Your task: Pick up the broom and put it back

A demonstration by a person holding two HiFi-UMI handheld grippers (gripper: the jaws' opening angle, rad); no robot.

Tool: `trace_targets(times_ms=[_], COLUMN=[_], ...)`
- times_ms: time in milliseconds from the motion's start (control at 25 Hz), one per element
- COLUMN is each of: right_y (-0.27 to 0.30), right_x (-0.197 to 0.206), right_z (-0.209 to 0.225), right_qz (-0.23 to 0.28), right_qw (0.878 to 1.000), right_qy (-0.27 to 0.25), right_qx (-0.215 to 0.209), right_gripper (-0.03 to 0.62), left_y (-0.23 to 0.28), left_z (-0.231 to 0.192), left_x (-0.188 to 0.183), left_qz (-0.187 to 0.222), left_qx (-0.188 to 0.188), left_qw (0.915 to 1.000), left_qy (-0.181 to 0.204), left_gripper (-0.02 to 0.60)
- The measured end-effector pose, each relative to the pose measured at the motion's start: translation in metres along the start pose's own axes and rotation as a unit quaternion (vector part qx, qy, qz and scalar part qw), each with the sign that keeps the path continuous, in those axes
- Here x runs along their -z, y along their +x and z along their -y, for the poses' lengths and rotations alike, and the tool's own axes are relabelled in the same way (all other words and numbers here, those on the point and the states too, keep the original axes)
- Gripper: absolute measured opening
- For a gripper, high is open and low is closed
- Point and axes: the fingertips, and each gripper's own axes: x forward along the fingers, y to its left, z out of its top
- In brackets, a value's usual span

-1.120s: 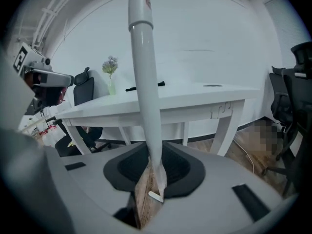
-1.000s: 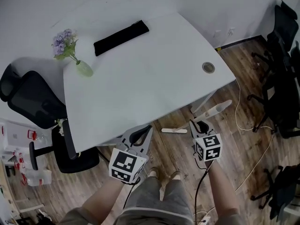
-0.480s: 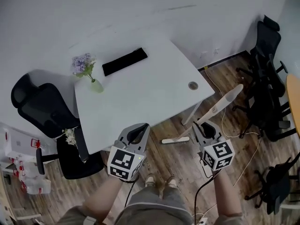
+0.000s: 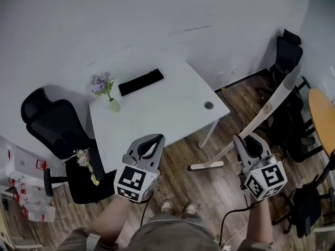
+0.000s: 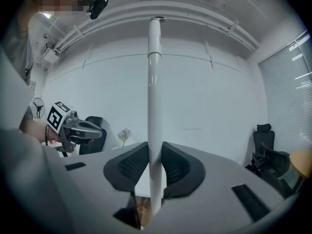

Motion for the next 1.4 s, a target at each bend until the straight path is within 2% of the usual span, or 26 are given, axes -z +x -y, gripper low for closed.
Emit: trace_targets(times_ms=[280, 520, 1040, 1400], right_y=[-0.056, -0.074, -0.074, -0.057], right_x=[-0.031, -0.026, 0.002, -0.013], right_z=[-0.017, -0.027, -0.037, -0.034], right_qz=[0.020, 0.013, -0.028, -0.029], right_qw=[1.000, 1.000, 0.999, 0.997], right_qy=[0.005, 0.023, 0.012, -0.011], right_qx=[-0.005, -0.007, -0.022, -0.071], right_gripper=[0.104, 0.104, 0.104, 0.104], left_y=[-0.034, -0.040, -0.039, -0.039], left_z=[0.019, 0.023, 0.030, 0.017], left_x=[-0.018, -0.007, -0.007, -0.016], left_qz=[0.013, 0.005, 0.003, 0.006], left_qx=[0.010, 0.012, 0.011, -0.021], left_qw=[0.9996, 0.9999, 0.9999, 0.9997], left_qy=[0.025, 0.010, 0.009, 0.010], left_gripper=[0.015, 0.015, 0.015, 0.015])
